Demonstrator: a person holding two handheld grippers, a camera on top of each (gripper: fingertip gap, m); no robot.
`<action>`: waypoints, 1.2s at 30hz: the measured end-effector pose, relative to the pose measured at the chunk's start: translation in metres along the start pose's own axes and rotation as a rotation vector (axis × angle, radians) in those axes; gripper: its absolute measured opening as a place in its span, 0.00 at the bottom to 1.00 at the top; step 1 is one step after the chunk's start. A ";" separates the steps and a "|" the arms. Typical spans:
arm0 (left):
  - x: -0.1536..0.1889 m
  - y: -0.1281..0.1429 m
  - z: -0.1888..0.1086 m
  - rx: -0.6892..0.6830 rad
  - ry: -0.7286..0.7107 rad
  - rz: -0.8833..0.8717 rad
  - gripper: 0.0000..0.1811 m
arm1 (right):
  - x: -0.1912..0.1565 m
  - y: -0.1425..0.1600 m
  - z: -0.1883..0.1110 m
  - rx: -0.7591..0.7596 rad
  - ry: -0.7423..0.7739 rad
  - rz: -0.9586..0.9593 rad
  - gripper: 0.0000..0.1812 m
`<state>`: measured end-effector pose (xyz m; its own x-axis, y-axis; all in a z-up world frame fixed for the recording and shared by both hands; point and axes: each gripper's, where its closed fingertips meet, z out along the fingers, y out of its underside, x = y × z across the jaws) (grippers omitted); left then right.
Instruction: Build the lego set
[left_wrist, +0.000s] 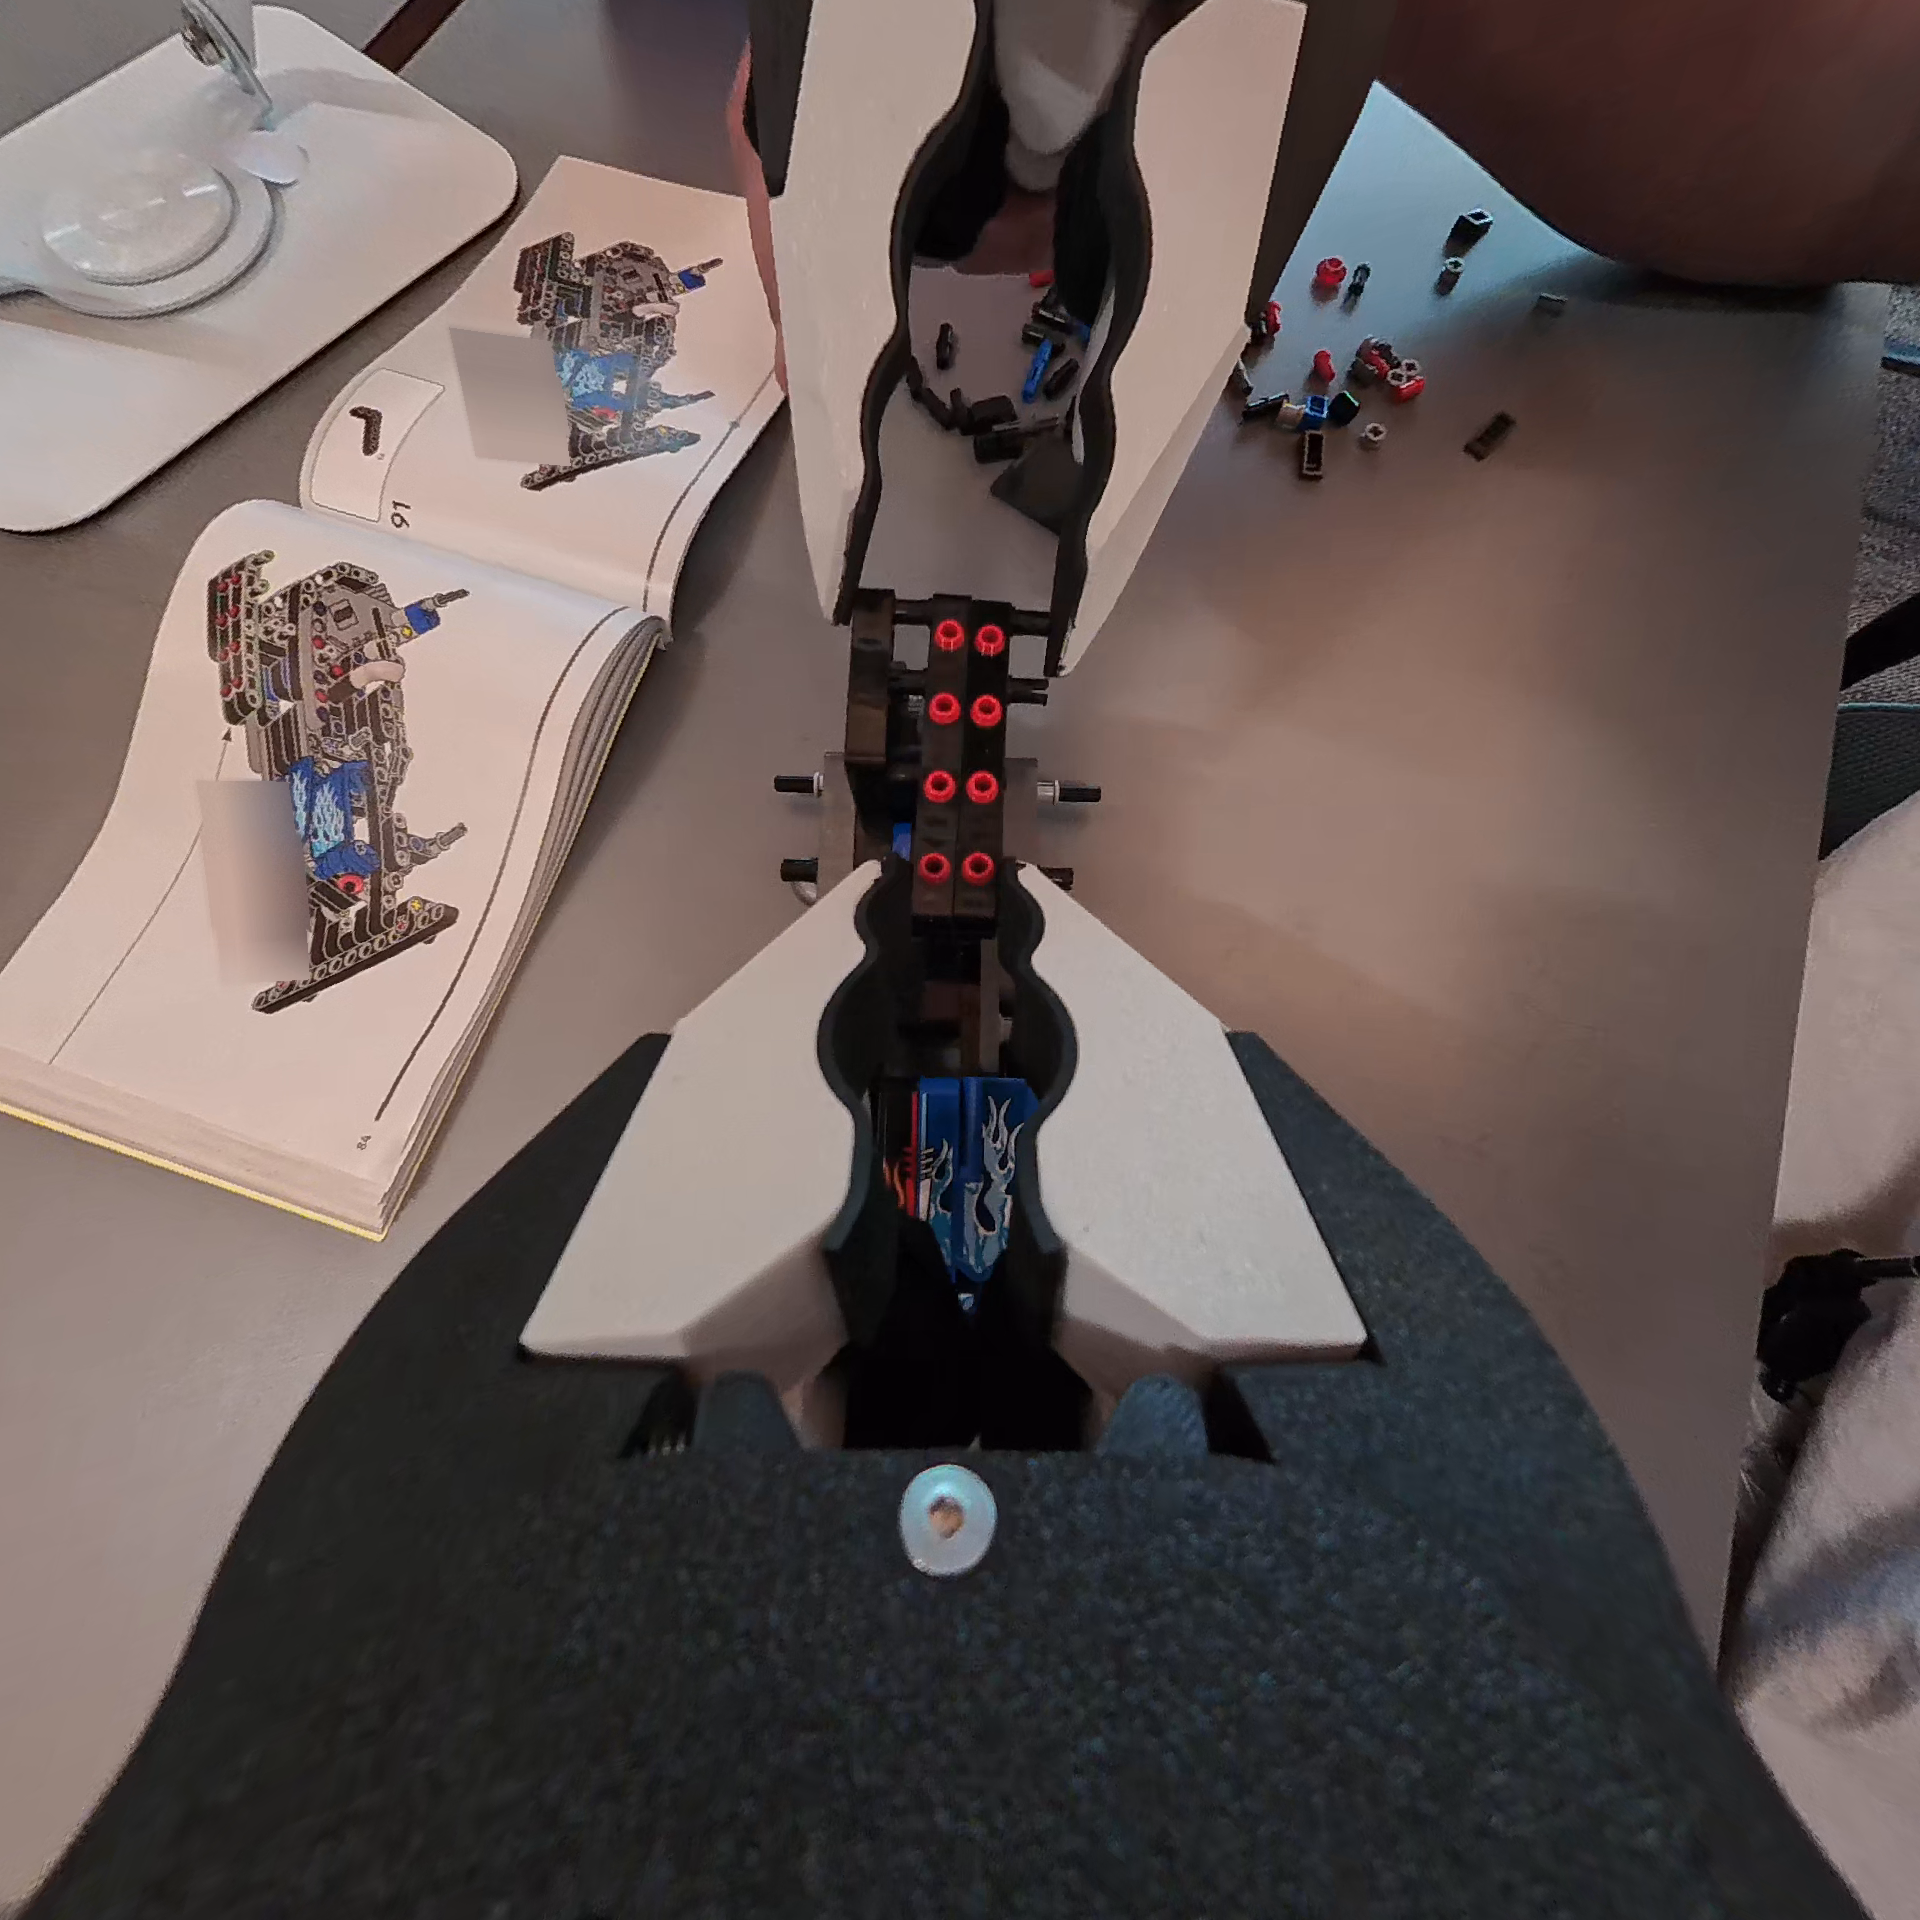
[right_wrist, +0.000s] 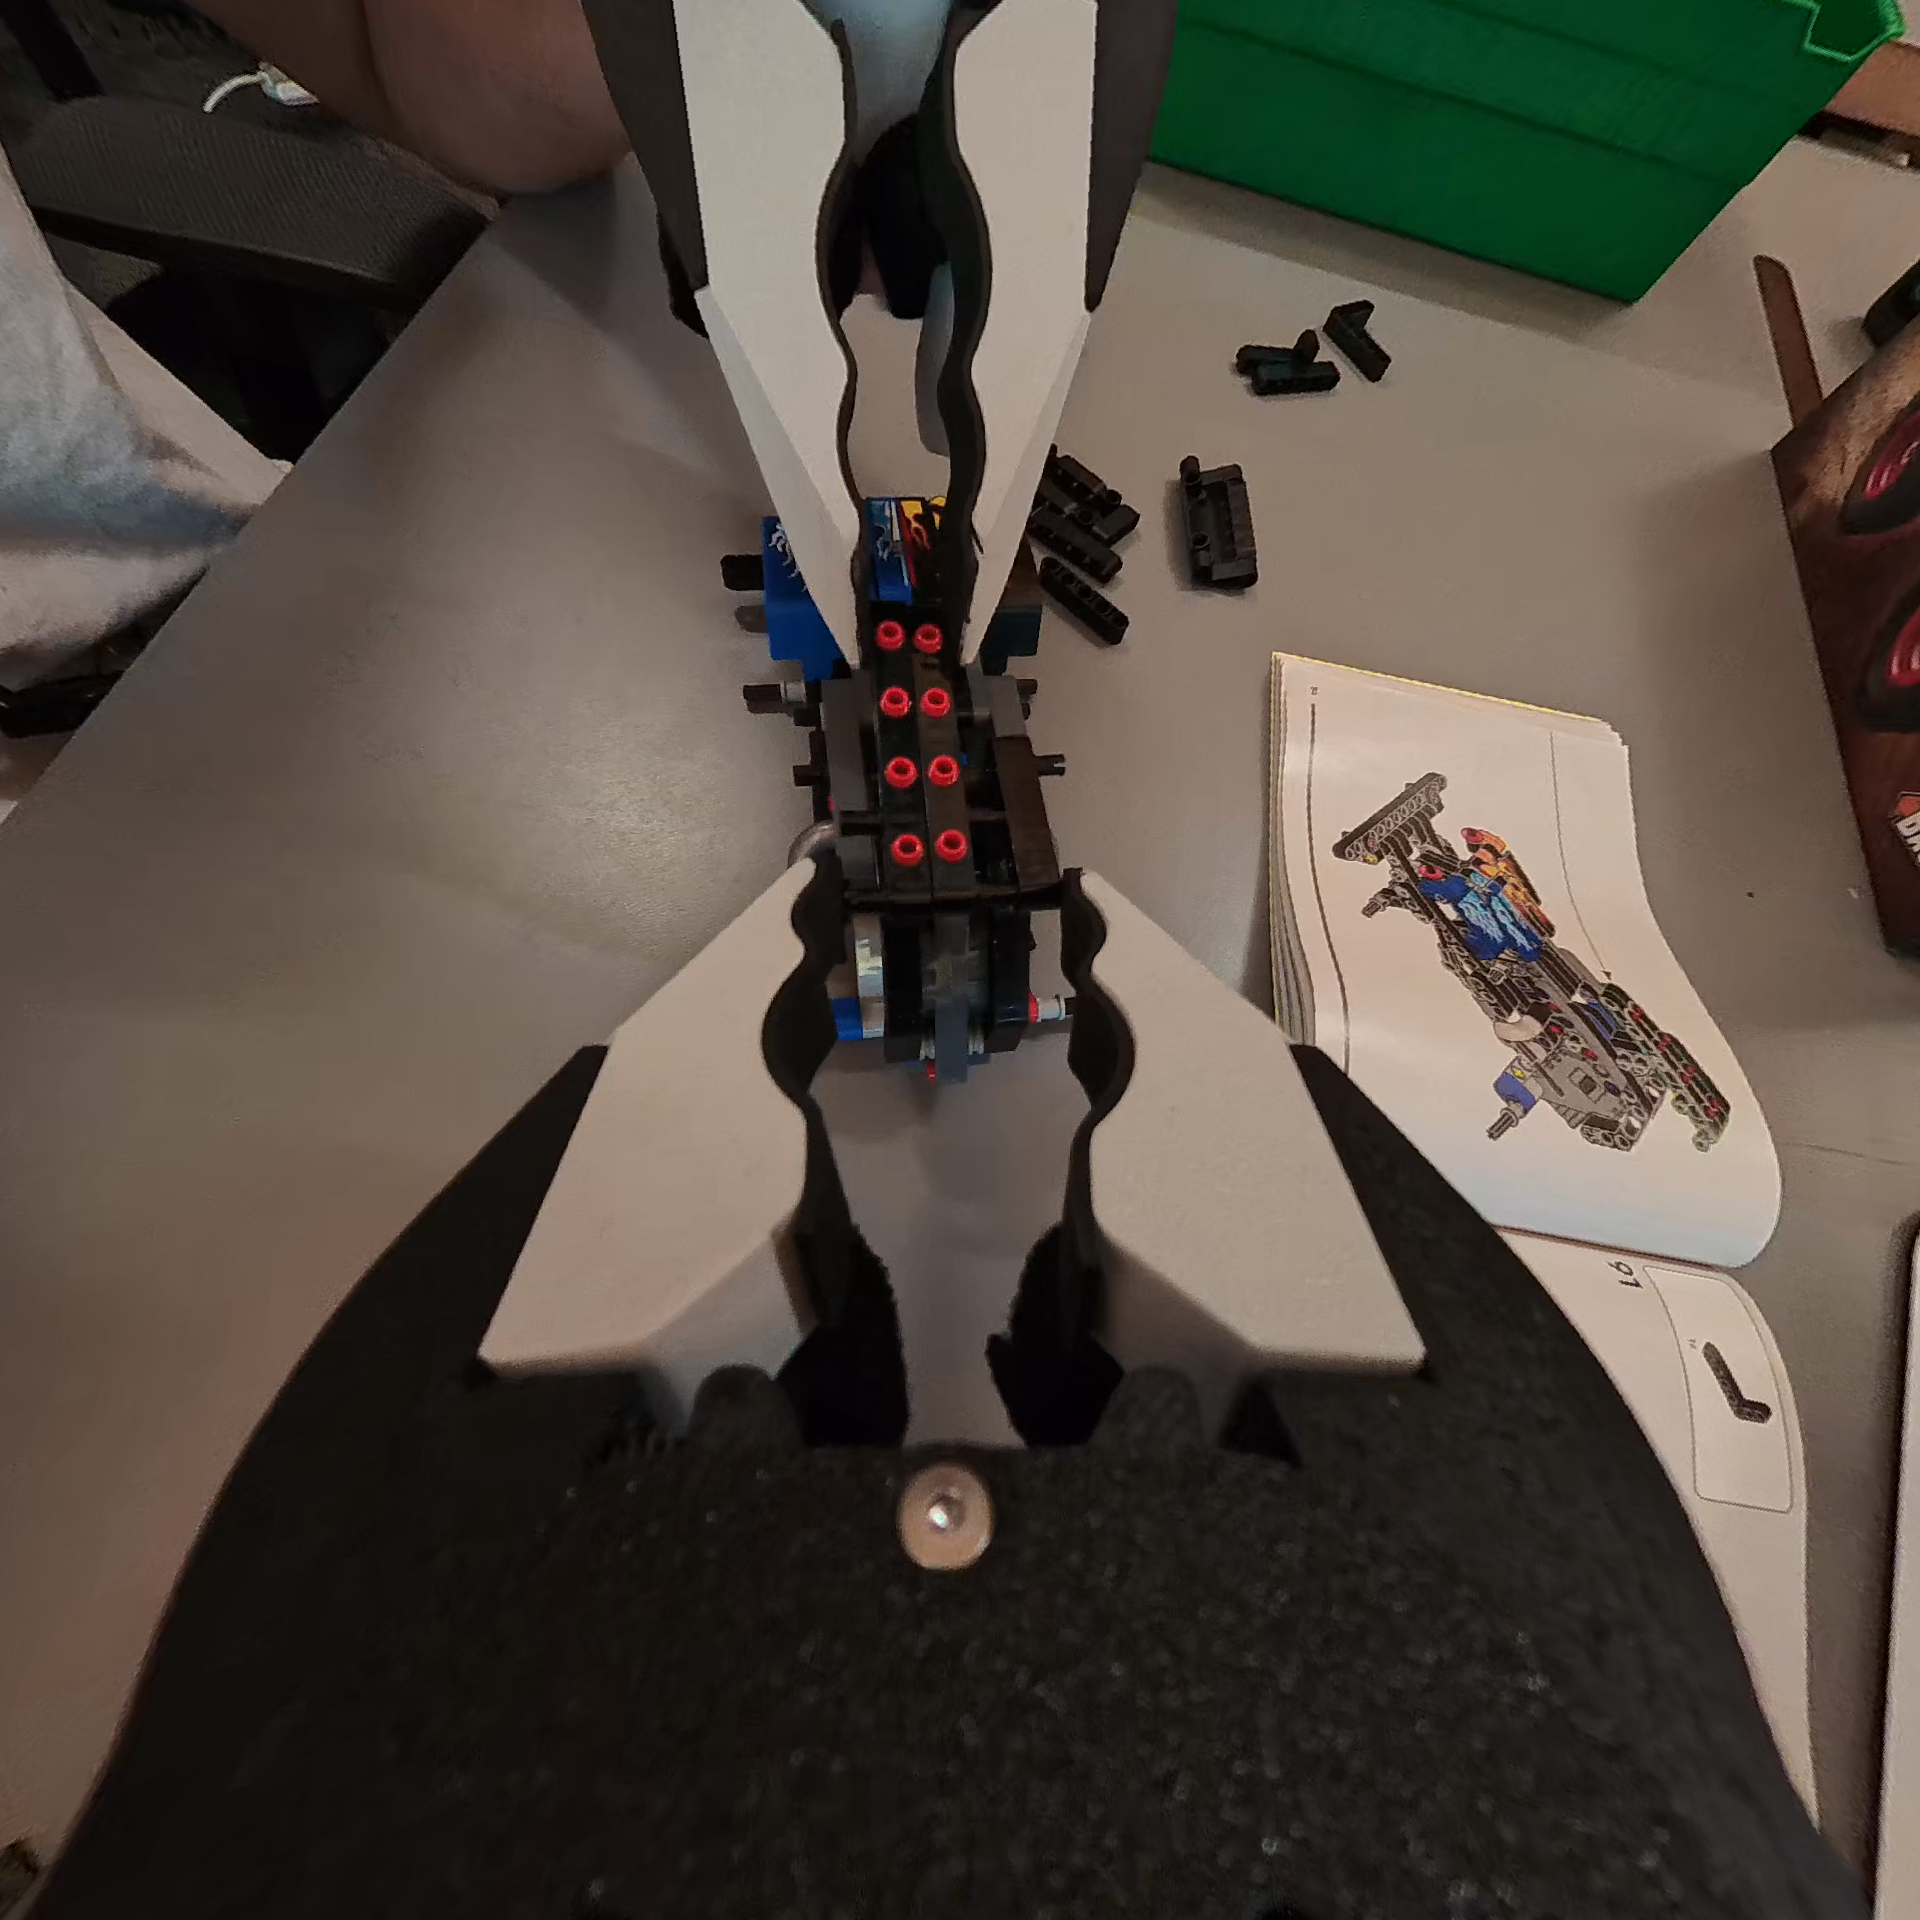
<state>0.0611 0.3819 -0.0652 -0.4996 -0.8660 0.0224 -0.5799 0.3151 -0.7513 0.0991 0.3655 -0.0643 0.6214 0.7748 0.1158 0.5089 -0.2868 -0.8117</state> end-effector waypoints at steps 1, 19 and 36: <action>0.000 0.000 0.000 0.000 -0.001 -0.003 0.08 | 0.000 0.000 0.000 0.003 0.001 -0.001 0.22; -0.003 0.003 0.002 0.003 -0.012 -0.006 0.08 | 0.003 0.000 0.001 0.021 -0.001 -0.005 0.21; -0.008 0.002 0.001 0.018 -0.008 -0.002 0.08 | 0.007 0.001 0.002 0.019 0.012 -0.015 0.20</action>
<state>0.0646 0.3889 -0.0677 -0.4935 -0.8696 0.0187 -0.5688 0.3064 -0.7633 0.1031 0.3718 -0.0650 0.6209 0.7721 0.1352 0.5069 -0.2639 -0.8206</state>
